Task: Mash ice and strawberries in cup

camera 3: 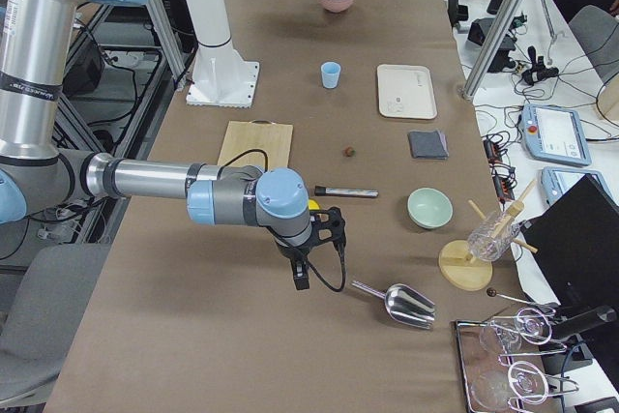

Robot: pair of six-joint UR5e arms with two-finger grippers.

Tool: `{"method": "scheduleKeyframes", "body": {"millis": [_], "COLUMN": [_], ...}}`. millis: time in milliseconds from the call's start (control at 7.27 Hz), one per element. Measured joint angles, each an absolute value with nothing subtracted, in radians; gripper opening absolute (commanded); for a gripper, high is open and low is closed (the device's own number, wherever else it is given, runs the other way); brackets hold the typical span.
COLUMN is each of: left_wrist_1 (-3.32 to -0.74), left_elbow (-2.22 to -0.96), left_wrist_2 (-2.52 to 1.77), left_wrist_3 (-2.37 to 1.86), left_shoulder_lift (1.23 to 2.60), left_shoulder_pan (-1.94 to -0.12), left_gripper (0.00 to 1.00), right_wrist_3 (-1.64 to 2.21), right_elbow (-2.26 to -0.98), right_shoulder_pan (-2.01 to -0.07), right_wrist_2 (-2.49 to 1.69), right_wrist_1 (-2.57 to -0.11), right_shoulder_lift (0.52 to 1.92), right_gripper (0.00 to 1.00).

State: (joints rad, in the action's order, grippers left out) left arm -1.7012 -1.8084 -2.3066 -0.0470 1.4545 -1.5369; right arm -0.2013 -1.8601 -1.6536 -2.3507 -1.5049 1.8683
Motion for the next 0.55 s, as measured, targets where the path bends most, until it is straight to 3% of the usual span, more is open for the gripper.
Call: {"method": "scheduleKeyframes", "body": {"millis": [550], "left_wrist_1": [-1.702], "left_elbow": [-1.813], "left_wrist_2": [-2.286], "left_wrist_3": [-0.052], "left_shoulder_lift": [1.44], "left_shoulder_pan": [-1.536], "left_gripper": [0.97], "right_wrist_3": [-0.202], "right_elbow": [-1.857], "right_shoulder_pan": [-1.653], "right_wrist_2": [-2.366], "right_wrist_1": [-1.504], "right_shoulder_lift": [1.873], "right_gripper": [1.0]}}
